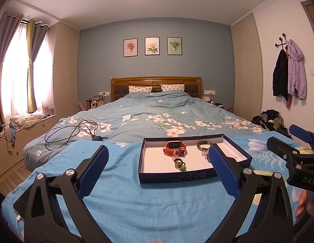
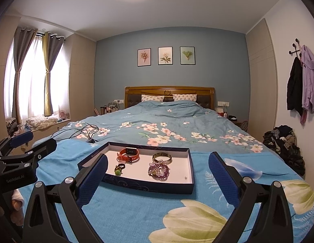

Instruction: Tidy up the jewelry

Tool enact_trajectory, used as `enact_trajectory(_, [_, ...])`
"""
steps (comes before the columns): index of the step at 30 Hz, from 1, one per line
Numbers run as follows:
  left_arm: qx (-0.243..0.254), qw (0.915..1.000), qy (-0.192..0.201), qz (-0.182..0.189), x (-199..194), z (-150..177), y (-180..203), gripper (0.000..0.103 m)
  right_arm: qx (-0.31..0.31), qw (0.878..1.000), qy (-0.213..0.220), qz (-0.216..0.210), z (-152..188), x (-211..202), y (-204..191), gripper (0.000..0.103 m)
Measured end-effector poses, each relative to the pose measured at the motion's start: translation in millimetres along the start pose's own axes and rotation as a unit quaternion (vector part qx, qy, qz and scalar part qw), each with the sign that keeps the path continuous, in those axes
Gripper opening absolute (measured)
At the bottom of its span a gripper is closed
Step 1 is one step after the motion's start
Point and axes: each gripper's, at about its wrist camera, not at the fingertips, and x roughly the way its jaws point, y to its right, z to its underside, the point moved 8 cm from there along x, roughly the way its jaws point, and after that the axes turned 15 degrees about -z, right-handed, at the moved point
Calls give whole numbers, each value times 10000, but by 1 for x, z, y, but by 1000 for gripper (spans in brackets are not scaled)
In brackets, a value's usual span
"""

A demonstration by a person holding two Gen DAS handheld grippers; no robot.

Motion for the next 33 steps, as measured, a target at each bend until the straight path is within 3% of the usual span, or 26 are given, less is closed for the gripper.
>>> enact_trajectory(33, [-27,10000,22,-14,0,1,-1,97,58,10000,-21,-16,2,0,0,96])
